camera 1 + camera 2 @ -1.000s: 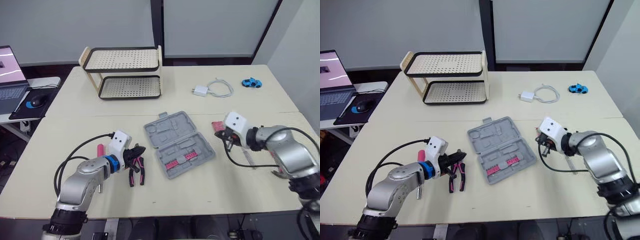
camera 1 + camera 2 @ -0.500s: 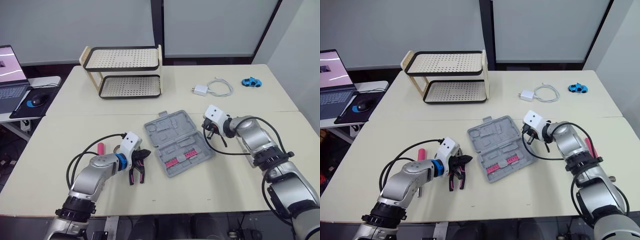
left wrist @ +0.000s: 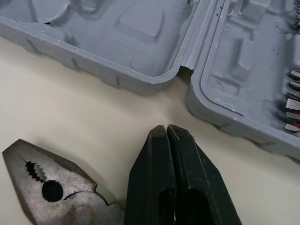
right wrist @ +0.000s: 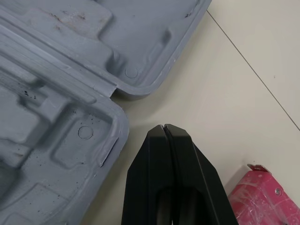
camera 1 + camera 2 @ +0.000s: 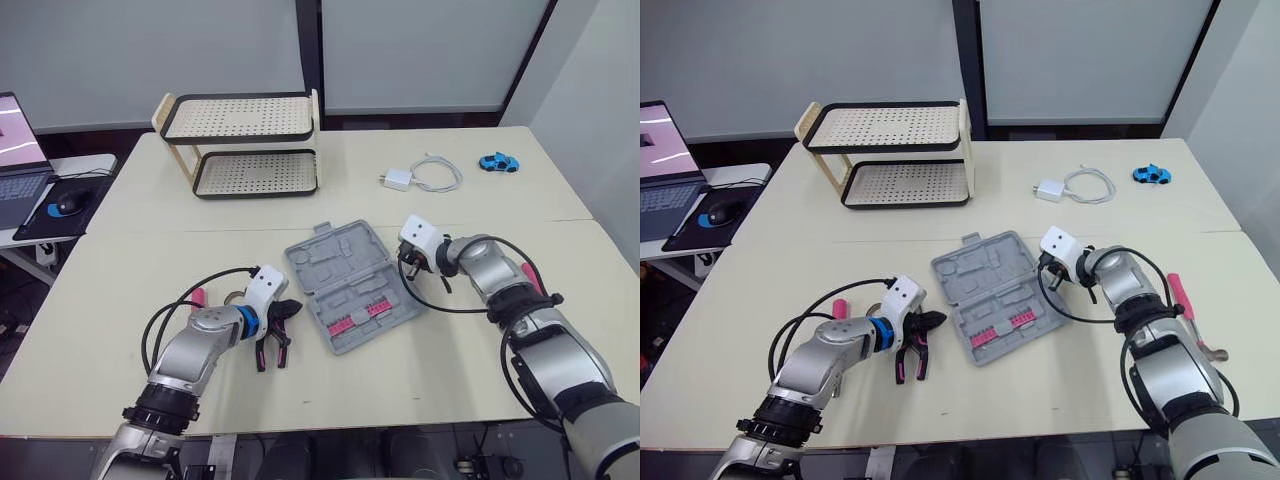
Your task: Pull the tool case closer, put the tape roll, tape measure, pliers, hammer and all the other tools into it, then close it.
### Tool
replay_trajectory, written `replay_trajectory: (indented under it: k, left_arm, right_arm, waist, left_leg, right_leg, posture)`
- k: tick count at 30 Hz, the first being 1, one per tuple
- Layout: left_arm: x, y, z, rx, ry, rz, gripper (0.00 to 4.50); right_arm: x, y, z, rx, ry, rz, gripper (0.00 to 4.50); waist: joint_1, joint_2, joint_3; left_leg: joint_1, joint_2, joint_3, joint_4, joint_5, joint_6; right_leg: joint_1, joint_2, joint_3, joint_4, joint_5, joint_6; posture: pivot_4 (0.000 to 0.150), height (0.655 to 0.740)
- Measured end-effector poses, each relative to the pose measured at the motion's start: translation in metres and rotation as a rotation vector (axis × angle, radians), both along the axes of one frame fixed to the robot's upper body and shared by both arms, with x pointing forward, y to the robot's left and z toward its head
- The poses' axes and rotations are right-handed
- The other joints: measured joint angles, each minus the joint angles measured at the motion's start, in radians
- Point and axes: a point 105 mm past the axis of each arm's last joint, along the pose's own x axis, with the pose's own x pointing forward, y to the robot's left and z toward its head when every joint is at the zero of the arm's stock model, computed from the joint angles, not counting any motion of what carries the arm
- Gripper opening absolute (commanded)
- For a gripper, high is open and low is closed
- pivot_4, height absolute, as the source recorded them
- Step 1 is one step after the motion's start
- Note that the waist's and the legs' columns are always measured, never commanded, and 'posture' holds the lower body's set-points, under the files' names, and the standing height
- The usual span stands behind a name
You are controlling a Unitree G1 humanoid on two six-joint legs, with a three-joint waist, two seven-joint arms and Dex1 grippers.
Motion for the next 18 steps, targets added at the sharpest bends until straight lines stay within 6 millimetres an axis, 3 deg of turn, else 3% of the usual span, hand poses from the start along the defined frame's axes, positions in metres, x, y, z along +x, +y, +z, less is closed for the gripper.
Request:
replay_trajectory:
  k: [5, 18]
  left_arm:
    - [0.007, -0.009, 0.003, 0.011, -0.030, -0.033, 0.05]
    - [0.011, -0.006, 0.001, 0.054, -0.050, -0.060, 0.05]
  right_arm:
    - [0.001, 0.005, -0.003, -0.006, 0.011, 0.012, 0.00]
    - [-0.003, 0.012, -0.011, 0.007, 0.045, 0.065, 0.00]
  waist:
    - [-0.006, 0.000, 0.000]
    - [-0.011, 0.000, 0.000]
  left_leg:
    - [0.000, 0.000, 0.000, 0.000, 0.000, 0.000]
    - [0.000, 0.000, 0.000, 0.000, 0.000, 0.000]
  right_leg:
    - [0.000, 0.000, 0.000, 0.000, 0.000, 0.000]
    - [0.000, 0.000, 0.000, 0.000, 0.000, 0.000]
  posture:
    - [0.150, 0.7400]
    - [0.150, 0.7400]
